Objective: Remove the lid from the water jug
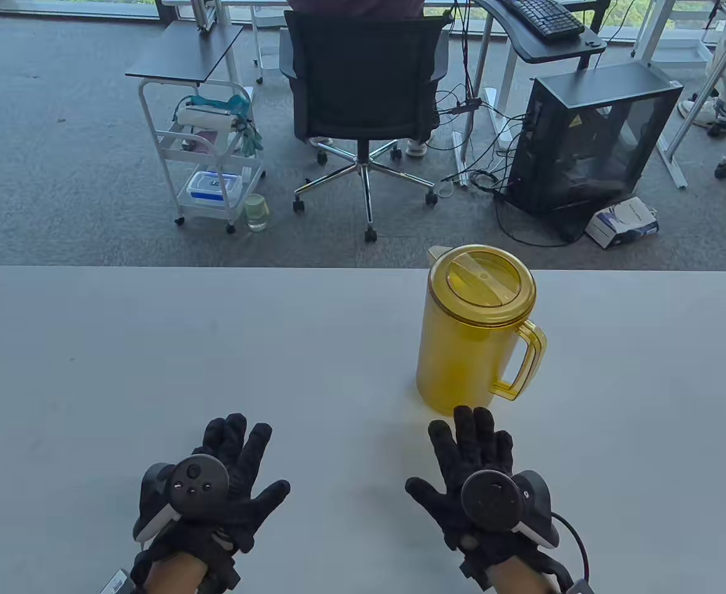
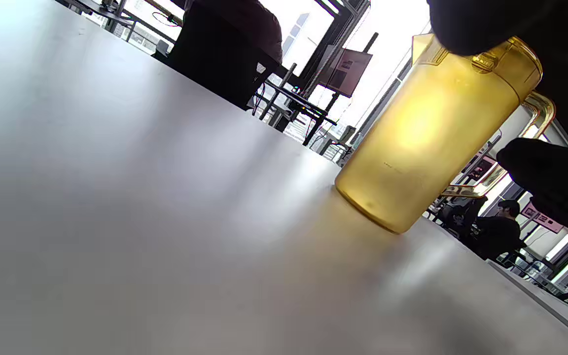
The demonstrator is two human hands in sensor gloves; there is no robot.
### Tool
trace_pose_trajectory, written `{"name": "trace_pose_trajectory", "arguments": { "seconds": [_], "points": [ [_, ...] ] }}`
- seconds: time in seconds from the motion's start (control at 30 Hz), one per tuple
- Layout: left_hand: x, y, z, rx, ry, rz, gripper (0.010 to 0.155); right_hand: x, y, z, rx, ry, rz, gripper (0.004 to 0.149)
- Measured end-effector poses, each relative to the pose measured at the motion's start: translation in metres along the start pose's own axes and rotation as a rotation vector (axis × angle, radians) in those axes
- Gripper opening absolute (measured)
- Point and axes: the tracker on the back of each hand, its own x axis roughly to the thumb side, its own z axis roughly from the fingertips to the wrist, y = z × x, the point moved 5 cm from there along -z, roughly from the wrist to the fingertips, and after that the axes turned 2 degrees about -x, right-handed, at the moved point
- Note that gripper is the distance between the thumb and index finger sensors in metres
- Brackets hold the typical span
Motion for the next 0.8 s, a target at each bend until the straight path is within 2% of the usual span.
{"name": "trace_pose_trajectory", "arguments": {
  "seconds": [0.4, 0.8],
  "points": [
    [0.0015, -0.0011, -0.0004, -0.013, -0.004, 0.002, 0.089, -0.0013, 0.0009, 0.0014, 0.010, 0.000, -0.018, 0.093],
    [0.0013, 0.0039, 0.0030, 0.029, -0.023, 0.042, 0.087, -0.0058, 0.0022, 0.0011, 0.026, 0.018, -0.060, 0.093]
  ]
}}
